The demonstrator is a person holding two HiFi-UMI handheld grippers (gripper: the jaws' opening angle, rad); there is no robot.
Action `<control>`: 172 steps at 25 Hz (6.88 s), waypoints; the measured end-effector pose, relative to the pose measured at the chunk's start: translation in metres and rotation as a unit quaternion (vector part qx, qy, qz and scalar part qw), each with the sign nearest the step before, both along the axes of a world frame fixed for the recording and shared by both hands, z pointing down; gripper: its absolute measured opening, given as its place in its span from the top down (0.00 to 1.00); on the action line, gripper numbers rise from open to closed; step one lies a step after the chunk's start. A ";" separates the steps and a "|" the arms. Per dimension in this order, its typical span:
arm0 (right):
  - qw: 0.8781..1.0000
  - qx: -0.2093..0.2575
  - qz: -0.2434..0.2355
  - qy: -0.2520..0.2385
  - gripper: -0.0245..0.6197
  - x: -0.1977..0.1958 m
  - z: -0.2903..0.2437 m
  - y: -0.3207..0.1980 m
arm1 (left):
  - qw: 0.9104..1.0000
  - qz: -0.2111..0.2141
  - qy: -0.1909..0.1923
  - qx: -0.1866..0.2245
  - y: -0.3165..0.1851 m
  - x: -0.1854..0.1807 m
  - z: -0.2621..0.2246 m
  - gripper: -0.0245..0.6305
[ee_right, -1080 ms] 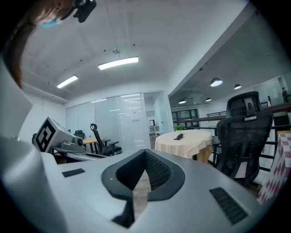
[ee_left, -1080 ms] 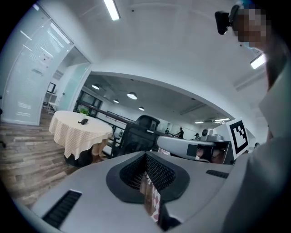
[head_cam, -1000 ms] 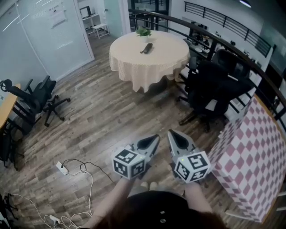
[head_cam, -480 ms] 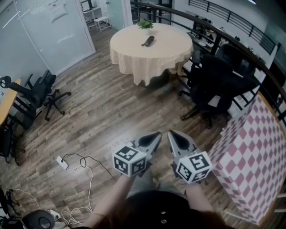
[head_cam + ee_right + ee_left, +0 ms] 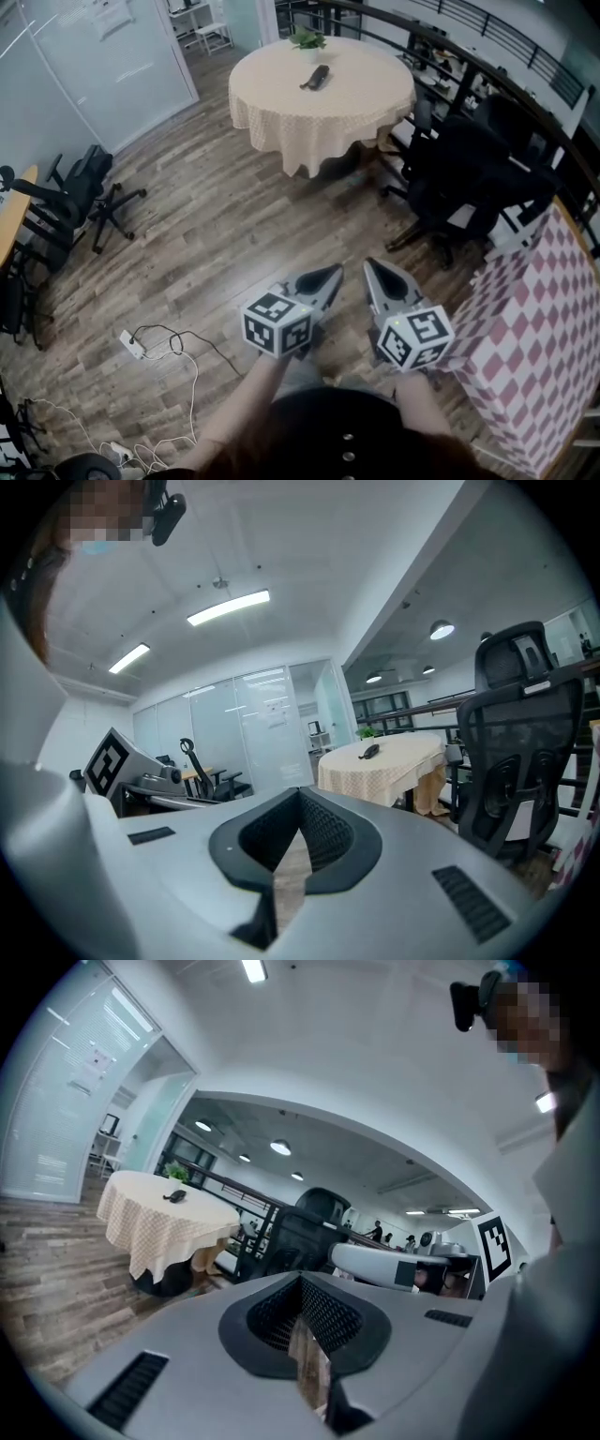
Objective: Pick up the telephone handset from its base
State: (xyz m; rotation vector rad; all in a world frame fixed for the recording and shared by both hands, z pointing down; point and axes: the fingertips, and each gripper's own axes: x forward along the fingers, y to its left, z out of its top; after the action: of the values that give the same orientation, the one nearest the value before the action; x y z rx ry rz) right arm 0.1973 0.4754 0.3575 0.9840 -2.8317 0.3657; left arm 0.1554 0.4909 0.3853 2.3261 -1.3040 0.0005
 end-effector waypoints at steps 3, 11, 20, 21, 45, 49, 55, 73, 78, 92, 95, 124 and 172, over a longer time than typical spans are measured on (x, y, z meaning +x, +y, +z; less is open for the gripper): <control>1.000 0.005 0.003 0.005 0.95 -0.025 -0.004 -0.039 | 1.000 0.004 -0.002 0.006 -0.042 -0.024 -0.007 0.95; 0.999 0.023 0.025 0.014 0.95 -0.086 -0.021 -0.141 | 0.999 0.028 -0.013 0.016 -0.148 -0.090 -0.024 0.95; 0.999 0.020 0.049 0.013 0.95 -0.129 -0.018 -0.225 | 0.998 0.060 -0.025 0.003 -0.226 -0.130 -0.017 0.95; 0.999 0.016 0.050 0.013 0.95 -0.131 -0.016 -0.232 | 0.998 0.063 -0.024 0.002 -0.232 -0.132 -0.015 0.95; 1.000 -0.017 0.016 0.014 0.95 -0.171 0.019 -0.507 | 0.999 0.039 -0.021 -0.015 -0.498 -0.166 0.009 0.95; 1.000 -0.014 0.001 0.023 0.95 -0.181 0.011 -0.560 | 0.999 0.025 -0.026 -0.020 -0.555 -0.176 0.004 0.95; 0.999 -0.018 -0.013 0.029 0.95 -0.183 0.014 -0.626 | 0.999 0.006 -0.041 -0.022 -0.627 -0.185 0.006 0.95; 0.998 -0.054 -0.021 0.031 0.95 -0.205 0.028 -0.702 | 0.997 -0.018 -0.047 -0.059 -0.700 -0.209 0.022 0.95; 0.998 -0.052 -0.010 0.025 0.95 -0.216 0.029 -0.714 | 0.997 0.000 -0.063 -0.052 -0.712 -0.219 0.024 0.95; 0.998 -0.054 0.006 0.024 0.95 -0.252 0.042 -0.752 | 0.994 0.006 -0.093 -0.059 -0.760 -0.261 0.038 0.95; 0.998 -0.057 0.010 0.023 0.95 -0.257 0.049 -0.762 | 0.994 0.007 -0.096 -0.061 -0.772 -0.266 0.043 0.95; 0.990 -0.129 0.036 0.045 0.95 -0.275 0.127 -0.813 | 0.970 -0.031 -0.181 -0.161 -0.869 -0.319 0.132 0.57; 0.982 -0.168 0.073 0.048 0.95 -0.253 0.147 -0.829 | 0.943 -0.025 -0.204 -0.262 -0.904 -0.323 0.183 0.53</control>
State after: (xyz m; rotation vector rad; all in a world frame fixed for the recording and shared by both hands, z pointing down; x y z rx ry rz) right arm -0.0560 -0.3533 0.5044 1.1013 -2.5043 0.7597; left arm -0.1679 -0.4131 0.5687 1.8823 -1.3420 0.7569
